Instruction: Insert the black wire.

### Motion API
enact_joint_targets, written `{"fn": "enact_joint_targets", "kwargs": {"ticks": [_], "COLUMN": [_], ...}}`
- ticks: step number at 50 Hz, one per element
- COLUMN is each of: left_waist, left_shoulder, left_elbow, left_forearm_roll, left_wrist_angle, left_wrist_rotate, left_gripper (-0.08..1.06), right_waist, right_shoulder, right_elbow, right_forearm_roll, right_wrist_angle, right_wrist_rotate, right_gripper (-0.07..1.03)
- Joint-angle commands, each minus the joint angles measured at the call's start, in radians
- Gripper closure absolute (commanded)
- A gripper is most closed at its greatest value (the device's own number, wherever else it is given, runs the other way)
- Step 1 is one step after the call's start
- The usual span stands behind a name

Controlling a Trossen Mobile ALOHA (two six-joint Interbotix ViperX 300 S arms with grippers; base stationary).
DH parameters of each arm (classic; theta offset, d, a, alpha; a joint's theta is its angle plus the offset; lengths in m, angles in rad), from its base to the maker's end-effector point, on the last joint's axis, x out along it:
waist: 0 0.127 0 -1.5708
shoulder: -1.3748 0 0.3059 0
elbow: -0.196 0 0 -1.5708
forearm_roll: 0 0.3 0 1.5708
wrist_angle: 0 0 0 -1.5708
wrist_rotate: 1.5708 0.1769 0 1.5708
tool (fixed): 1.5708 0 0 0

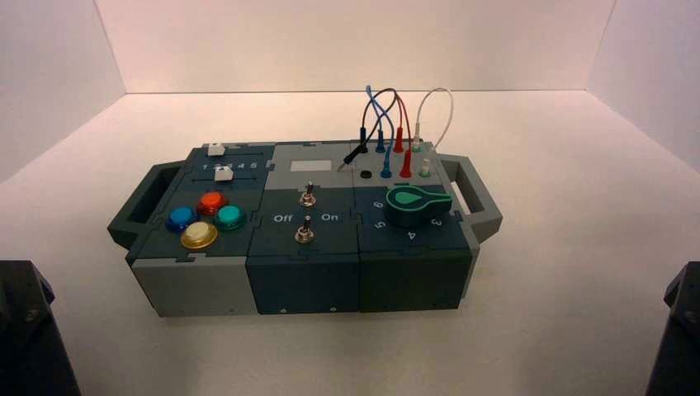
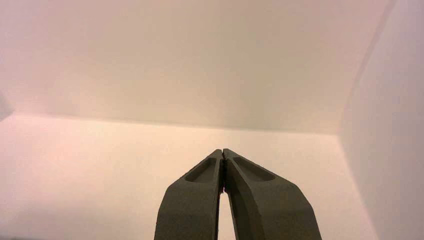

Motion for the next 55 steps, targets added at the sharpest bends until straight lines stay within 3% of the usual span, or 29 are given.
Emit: {"fn": "enact_joint_targets", "kwargs": {"ticks": [1,11,21,25,32,36,49,55], "left_waist": [-0.083,-0.209,-0.299,-0.325,-0.362,-0.379,-0.39,-0.391], "left_shoulder": [0.015,0.055,0.104,0.123,0.152,0.169,0.215,0.261], "left_elbow": [-0.041,-0.034,-0.044,-0.055,-0.063,-0.063,-0.052,-0.04], "left_forearm_roll": [0.0,0.0,-0.009,-0.011,-0.011,-0.011,-0.012,-0.012], "left_wrist_angle": [0.043,0.1,0.16,0.178,0.212,0.215,0.221,0.189], "left_wrist_rotate": [0.003,-0.002,-0.015,-0.015,-0.014,-0.014,-0.02,-0.018], "left_gripper": [1.01,1.01,1.01,1.01,1.01,1.01,1.01,1.01], "right_waist": [0.041,0.126,0.258,0.311,0.391,0.422,0.434,0.434], "right_shoulder": [0.026,0.051,0.052,0.052,0.052,0.052,0.049,0.038], "right_elbow": [-0.054,-0.075,-0.089,-0.091,-0.058,-0.038,0.0,0.021], "right_forearm_roll": [0.002,0.018,0.072,0.117,0.247,0.301,0.446,0.56], "right_wrist_angle": [0.066,0.179,0.29,0.324,0.35,0.359,0.426,0.425], "right_wrist_rotate": [0.002,0.002,0.003,0.005,0.005,0.003,0.0,-0.003], "right_gripper": [0.99,0.99,0.99,0.99,0.98,0.93,0.77,0.7]}}
